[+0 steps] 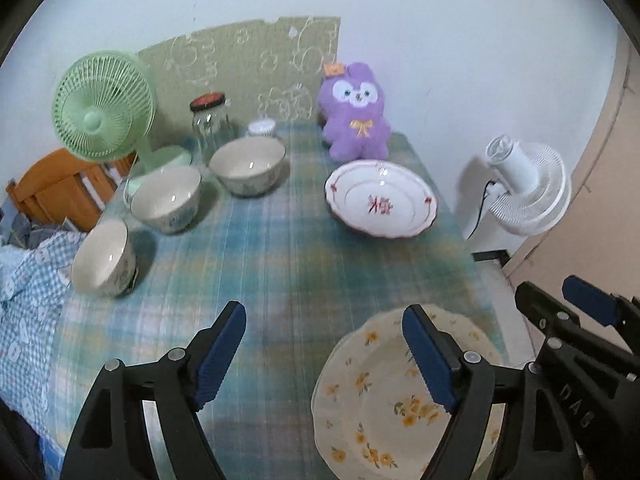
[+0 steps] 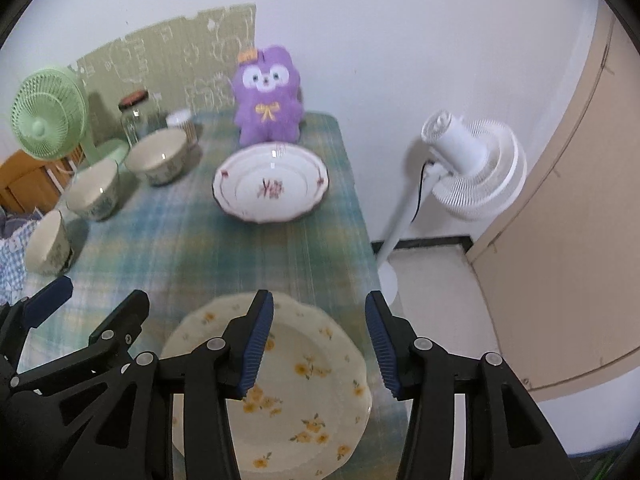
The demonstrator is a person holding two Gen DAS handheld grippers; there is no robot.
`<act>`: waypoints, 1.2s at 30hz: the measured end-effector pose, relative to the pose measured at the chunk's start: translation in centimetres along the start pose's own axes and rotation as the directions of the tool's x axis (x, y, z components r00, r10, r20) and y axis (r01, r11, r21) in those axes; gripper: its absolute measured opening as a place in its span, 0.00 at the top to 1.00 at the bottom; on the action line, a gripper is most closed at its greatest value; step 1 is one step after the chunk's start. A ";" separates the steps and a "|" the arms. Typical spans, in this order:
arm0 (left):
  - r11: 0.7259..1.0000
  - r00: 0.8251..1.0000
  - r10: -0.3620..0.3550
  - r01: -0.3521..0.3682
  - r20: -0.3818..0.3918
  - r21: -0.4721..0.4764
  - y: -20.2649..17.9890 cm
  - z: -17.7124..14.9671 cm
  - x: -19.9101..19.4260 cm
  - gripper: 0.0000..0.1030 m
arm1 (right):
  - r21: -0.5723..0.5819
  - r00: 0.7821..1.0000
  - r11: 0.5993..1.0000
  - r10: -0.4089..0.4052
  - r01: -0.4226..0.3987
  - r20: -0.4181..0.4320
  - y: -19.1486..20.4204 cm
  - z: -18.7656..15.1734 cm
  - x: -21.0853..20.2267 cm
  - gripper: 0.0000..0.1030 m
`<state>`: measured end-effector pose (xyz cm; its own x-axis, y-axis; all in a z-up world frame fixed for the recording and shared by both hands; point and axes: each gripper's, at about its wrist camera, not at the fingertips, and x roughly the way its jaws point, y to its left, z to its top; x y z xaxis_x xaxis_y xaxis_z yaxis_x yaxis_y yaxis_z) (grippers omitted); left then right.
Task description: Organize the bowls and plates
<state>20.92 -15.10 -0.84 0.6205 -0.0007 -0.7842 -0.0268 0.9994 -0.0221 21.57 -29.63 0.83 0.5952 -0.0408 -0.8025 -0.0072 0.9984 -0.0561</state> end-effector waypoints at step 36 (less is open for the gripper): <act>0.997 0.998 0.068 -0.068 -0.009 -0.048 -3.6 10.8 15.5 0.20 | -0.016 0.990 0.990 0.138 -0.137 0.017 -2.1 12.6 16.6 0.28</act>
<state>39.11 -18.35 -6.20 0.6102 0.0669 -0.7894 -0.1065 0.9943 0.0020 41.63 -31.90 -4.89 0.6020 0.0978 -0.7925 -0.1020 0.9938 0.0451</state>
